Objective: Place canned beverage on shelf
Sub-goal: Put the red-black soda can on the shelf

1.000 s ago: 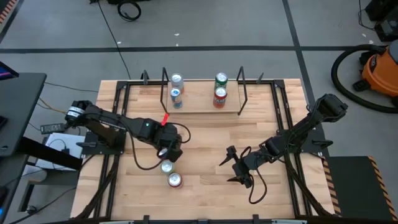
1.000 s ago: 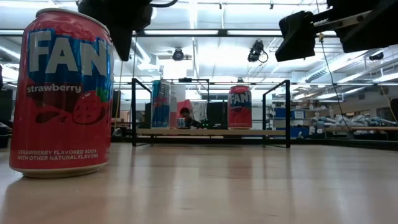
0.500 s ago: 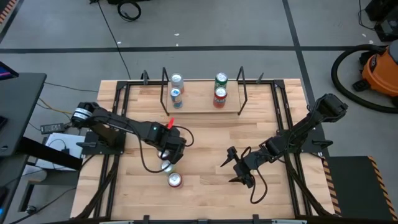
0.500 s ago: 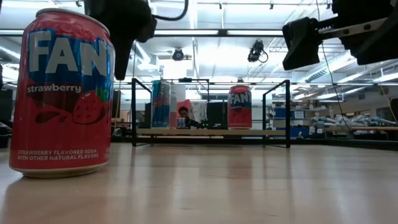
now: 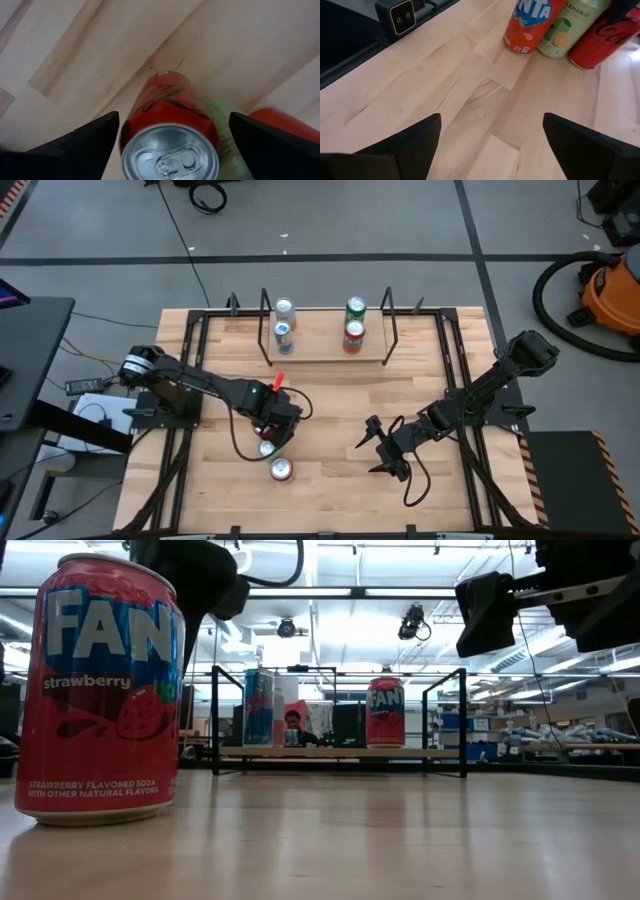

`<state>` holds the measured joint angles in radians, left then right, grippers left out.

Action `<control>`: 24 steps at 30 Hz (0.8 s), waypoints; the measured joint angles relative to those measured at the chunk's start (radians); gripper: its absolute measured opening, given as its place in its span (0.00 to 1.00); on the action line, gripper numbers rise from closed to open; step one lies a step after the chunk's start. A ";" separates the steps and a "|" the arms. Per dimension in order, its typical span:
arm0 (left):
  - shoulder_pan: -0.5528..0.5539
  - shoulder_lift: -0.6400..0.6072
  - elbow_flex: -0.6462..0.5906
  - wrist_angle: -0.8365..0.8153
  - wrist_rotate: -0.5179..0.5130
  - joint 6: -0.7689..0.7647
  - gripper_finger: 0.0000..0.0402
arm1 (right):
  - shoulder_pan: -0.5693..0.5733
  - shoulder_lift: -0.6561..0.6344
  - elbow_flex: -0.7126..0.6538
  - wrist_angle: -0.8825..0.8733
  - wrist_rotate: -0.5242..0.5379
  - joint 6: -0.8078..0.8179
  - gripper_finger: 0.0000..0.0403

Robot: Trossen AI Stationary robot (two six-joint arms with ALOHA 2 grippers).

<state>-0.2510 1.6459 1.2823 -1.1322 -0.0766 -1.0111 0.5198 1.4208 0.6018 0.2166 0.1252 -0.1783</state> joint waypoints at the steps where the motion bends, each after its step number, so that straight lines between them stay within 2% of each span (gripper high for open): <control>1: -0.002 0.000 0.000 0.001 0.000 0.000 0.97 | 0.000 0.000 0.000 0.000 -0.001 0.000 0.90; 24: -0.028 0.000 0.000 -0.014 -0.063 0.000 0.97 | 0.002 0.000 0.000 0.011 -0.025 0.011 0.90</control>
<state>-0.2790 1.6455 1.2823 -1.1461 -0.1394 -1.0111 0.5217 1.4208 0.6018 0.2272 0.1001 -0.1677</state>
